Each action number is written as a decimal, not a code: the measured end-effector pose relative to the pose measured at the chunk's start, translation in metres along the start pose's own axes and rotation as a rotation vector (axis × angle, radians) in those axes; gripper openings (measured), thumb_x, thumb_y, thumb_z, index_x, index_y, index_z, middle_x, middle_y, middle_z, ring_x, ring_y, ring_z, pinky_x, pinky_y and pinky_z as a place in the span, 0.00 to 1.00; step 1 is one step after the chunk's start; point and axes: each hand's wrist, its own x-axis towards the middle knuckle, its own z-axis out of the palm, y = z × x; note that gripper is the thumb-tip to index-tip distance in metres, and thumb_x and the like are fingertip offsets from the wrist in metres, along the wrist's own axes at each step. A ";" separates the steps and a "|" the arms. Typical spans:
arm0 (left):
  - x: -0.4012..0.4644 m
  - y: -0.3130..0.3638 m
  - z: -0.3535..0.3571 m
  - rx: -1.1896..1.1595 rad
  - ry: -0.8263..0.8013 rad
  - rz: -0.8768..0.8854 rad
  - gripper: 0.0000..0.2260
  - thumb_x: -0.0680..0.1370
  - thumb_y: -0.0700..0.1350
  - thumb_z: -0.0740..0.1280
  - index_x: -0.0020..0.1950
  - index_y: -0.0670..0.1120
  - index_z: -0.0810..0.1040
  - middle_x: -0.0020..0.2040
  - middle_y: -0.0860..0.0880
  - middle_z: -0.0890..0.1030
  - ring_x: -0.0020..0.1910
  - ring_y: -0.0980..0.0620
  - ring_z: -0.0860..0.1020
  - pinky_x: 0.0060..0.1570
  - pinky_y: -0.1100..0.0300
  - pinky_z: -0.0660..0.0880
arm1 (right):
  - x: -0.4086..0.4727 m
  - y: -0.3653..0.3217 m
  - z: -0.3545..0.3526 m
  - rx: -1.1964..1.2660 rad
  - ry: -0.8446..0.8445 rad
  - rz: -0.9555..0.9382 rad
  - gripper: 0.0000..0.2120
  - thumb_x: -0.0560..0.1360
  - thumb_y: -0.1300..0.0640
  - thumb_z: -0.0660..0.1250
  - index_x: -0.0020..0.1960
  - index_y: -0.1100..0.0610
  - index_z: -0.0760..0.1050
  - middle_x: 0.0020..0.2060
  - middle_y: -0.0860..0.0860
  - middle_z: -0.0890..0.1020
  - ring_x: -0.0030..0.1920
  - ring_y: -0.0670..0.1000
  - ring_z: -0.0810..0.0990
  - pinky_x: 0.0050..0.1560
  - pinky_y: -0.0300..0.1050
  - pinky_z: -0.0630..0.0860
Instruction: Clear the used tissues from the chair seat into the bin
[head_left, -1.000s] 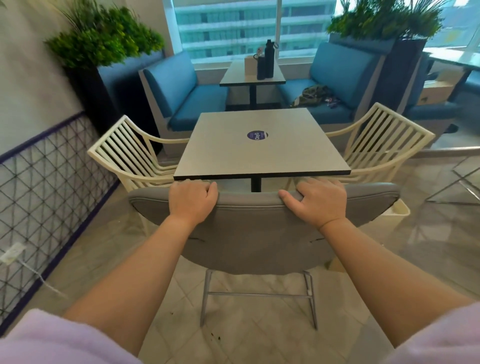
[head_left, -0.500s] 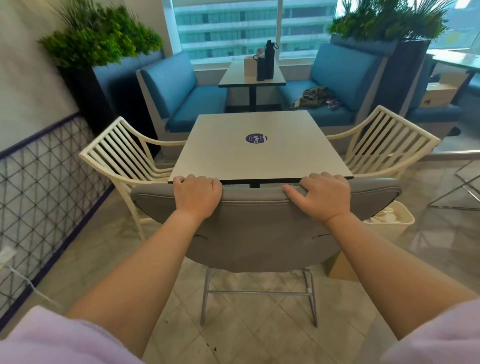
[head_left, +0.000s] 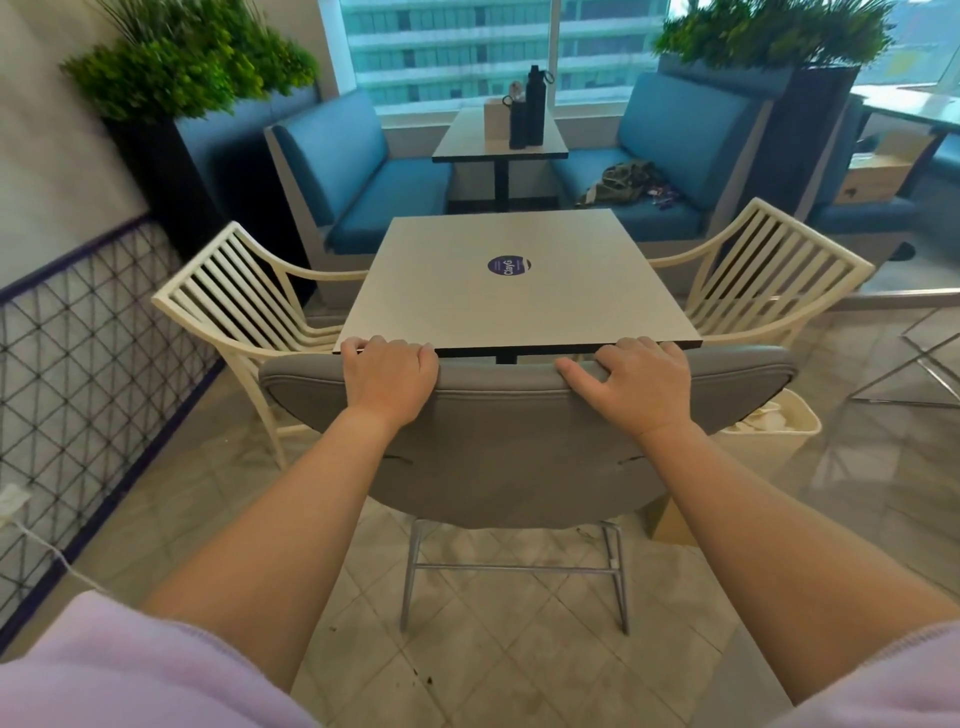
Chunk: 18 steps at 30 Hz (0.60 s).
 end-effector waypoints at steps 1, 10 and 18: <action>0.000 0.000 0.000 -0.024 -0.024 -0.009 0.11 0.77 0.39 0.51 0.37 0.46 0.67 0.34 0.49 0.70 0.37 0.47 0.65 0.48 0.50 0.62 | 0.000 0.001 -0.001 0.003 -0.019 -0.002 0.36 0.72 0.30 0.44 0.31 0.56 0.77 0.28 0.50 0.78 0.34 0.52 0.75 0.40 0.46 0.69; 0.012 0.000 -0.011 -0.236 -0.102 -0.054 0.21 0.79 0.53 0.50 0.40 0.45 0.77 0.42 0.46 0.79 0.42 0.45 0.74 0.50 0.49 0.63 | 0.018 -0.008 -0.024 0.116 -0.341 0.112 0.31 0.76 0.35 0.45 0.57 0.53 0.77 0.55 0.54 0.80 0.58 0.57 0.74 0.65 0.62 0.59; 0.058 0.000 -0.022 -0.182 -0.341 0.063 0.19 0.79 0.57 0.50 0.60 0.50 0.74 0.60 0.46 0.75 0.58 0.44 0.71 0.57 0.43 0.63 | 0.075 -0.046 -0.028 0.154 -0.588 0.105 0.29 0.77 0.36 0.45 0.73 0.50 0.59 0.72 0.54 0.65 0.71 0.59 0.63 0.70 0.69 0.49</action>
